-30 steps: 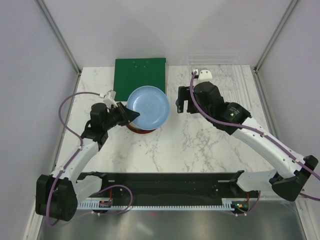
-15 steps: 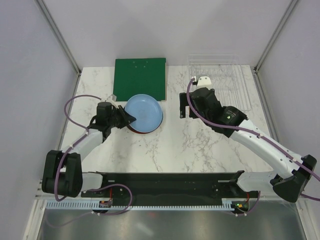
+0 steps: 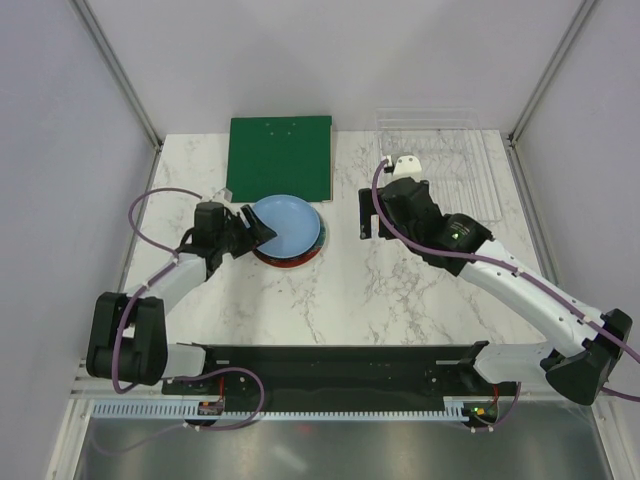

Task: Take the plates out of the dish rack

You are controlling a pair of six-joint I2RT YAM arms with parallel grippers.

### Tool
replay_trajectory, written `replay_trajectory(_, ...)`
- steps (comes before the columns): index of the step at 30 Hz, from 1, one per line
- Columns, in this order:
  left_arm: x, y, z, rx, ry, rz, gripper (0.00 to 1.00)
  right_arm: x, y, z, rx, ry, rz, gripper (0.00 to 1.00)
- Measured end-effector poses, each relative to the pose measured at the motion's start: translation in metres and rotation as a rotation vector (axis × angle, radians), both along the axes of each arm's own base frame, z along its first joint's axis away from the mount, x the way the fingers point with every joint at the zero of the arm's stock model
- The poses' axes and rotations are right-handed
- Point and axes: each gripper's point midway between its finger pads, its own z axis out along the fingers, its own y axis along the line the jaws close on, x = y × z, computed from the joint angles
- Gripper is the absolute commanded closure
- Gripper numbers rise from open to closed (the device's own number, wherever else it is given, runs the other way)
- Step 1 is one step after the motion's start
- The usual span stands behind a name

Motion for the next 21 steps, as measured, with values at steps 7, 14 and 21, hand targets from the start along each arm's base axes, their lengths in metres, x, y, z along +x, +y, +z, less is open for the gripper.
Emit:
replay_trajectory(7,0.004,0.002,0.011,0.019,-0.031,0.002,0.0,-0.001,-0.002,-0.008,-0.013,0.012,-0.004,0.02)
replay_trajectory(14,-0.006,0.012,0.029,0.071,-0.045,0.015,0.0,-0.001,-0.008,-0.014,-0.034,0.014,-0.027,0.02)
replay_trajectory(21,-0.018,0.014,0.071,0.09,-0.16,-0.015,0.0,-0.001,-0.028,-0.006,-0.067,-0.038,-0.087,0.02)
